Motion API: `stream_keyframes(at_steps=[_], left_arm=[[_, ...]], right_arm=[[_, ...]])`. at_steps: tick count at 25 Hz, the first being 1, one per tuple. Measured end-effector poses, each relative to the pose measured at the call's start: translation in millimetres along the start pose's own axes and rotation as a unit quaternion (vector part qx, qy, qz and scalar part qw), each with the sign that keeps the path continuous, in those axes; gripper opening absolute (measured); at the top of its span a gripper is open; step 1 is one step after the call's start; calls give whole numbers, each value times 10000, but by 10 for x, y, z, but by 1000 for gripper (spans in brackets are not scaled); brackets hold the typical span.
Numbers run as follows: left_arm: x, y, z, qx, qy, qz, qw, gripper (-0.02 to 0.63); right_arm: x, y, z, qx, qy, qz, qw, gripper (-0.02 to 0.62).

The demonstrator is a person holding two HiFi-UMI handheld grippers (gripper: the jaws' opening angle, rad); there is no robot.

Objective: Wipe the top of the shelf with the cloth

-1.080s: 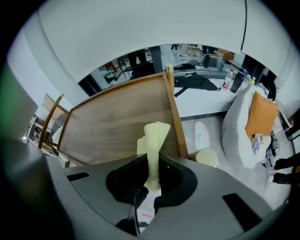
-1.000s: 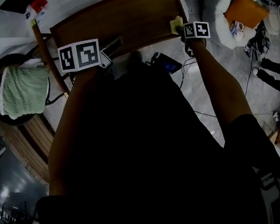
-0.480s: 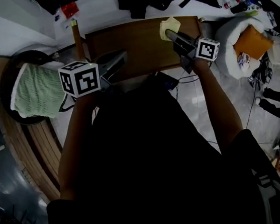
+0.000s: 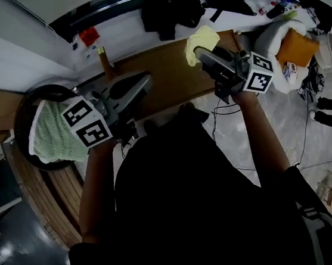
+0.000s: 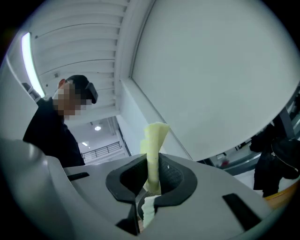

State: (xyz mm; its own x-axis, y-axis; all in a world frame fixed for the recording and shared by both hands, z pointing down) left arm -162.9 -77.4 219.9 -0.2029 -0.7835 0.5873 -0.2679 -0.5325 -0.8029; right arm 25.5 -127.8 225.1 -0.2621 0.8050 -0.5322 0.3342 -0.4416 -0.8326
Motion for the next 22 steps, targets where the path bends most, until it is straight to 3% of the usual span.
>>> stream_keyframes(at_steps=[7,16,22], left_arm=[[-353,313,-70,-5,-223,891,9958,11],[-759,114,62,205,-705,996,9923,11],[-1060,-16,249,285,-569,1051,9924,11]], right_arm=[[517,80,18,-2,132,-332,9994,48],[887,-1,-223,293,419,-668,9965,48],[1051,55,-481,390,572,-859,9939,48]])
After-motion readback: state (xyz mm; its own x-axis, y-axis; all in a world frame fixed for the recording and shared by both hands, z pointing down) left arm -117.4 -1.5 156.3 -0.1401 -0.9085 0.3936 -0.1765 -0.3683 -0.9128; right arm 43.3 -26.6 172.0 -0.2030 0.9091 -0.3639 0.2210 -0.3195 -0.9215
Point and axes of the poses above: the fingertips, and each gripper's own axes: z forward along the fingers, x to its left, y out of its top, the point moved 4 cm from there along -z, backward along the fingers, and after that the axes turned 2 degrees about -y, right-handed, at the moved point
